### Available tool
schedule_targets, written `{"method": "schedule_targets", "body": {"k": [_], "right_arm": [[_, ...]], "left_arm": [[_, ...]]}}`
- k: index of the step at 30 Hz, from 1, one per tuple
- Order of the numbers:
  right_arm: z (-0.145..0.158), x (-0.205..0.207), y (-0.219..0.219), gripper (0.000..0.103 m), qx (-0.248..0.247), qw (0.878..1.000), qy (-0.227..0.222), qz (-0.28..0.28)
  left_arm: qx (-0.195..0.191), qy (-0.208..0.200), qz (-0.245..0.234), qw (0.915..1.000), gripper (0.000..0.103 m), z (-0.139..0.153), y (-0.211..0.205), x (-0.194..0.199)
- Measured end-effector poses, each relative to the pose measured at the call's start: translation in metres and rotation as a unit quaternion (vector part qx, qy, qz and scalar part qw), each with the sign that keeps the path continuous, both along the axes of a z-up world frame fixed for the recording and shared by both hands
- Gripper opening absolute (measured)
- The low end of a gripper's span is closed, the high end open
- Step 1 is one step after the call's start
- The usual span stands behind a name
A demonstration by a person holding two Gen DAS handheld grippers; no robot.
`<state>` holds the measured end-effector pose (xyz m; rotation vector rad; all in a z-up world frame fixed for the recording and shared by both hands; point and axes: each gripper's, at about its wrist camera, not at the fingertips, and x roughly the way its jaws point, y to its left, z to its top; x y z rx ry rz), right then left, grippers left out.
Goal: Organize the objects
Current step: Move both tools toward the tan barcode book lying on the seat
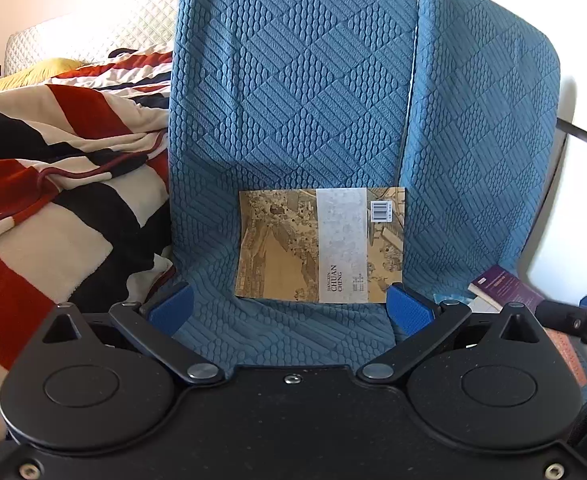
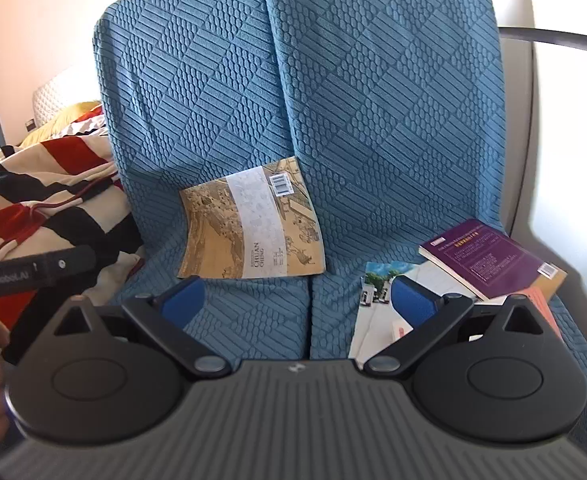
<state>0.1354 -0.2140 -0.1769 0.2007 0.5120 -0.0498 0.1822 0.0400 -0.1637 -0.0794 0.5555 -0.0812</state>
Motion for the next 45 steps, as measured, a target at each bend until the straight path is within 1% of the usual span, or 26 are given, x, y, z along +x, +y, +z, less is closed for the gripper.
{"method": "schedule_targets", "body": {"k": [3,8,12,15,19,22,24,27,31,33,37,40,42,45], "right_arm": [[-0.003,0.008,0.002,0.097,-0.015,1.0,-0.003,0.009],[-0.007,0.025,0.001,0.097,-0.019,1.0,0.002,0.014],[-0.016,0.039,-0.007,0.097,-0.005,1.0,0.014,0.013],[-0.021,0.047,-0.01,0.097,0.003,1.0,0.021,0.016],[-0.026,0.06,-0.011,0.097,-0.004,0.999,0.029,0.014],[-0.027,0.07,-0.009,0.097,-0.015,0.999,0.036,0.013],[-0.025,0.076,-0.007,0.097,-0.025,0.999,0.039,0.009],[-0.023,0.085,-0.007,0.097,-0.026,0.999,0.043,0.006],[-0.025,0.097,-0.009,0.097,-0.011,0.999,0.049,0.012],[-0.027,0.103,-0.009,0.097,-0.001,0.999,0.049,0.023],[-0.034,0.118,-0.009,0.097,0.005,0.998,0.053,0.025],[-0.042,0.13,-0.013,0.097,0.025,0.997,0.062,0.031],[-0.047,0.139,-0.017,0.097,0.038,0.996,0.071,0.031],[-0.055,0.158,-0.022,0.097,0.042,0.995,0.088,0.03]], "left_arm": [[-0.001,0.003,-0.004,1.0,0.103,-0.005,0.002,0.009],[0.018,-0.005,-0.004,0.9998,0.103,-0.015,0.002,0.022],[0.006,0.004,-0.006,1.0,0.103,-0.025,0.005,0.032],[0.003,0.009,-0.007,0.9999,0.103,-0.032,0.008,0.04],[-0.003,0.005,-0.005,1.0,0.103,-0.04,0.015,0.05],[-0.01,0.004,0.011,0.9999,0.103,-0.047,0.022,0.06],[-0.019,0.016,0.013,0.9996,0.103,-0.051,0.027,0.071],[-0.019,0.023,0.011,0.9995,0.103,-0.056,0.032,0.083],[-0.023,0.039,0.0,0.999,0.103,-0.063,0.037,0.102],[-0.019,0.047,0.001,0.9987,0.103,-0.068,0.038,0.111],[-0.018,0.059,0.005,0.9981,0.103,-0.076,0.04,0.129],[-0.02,0.067,0.003,0.9975,0.103,-0.082,0.042,0.142],[-0.01,0.08,0.002,0.9967,0.103,-0.087,0.042,0.151],[-0.023,0.097,-0.003,0.995,0.103,-0.094,0.044,0.162]]}}
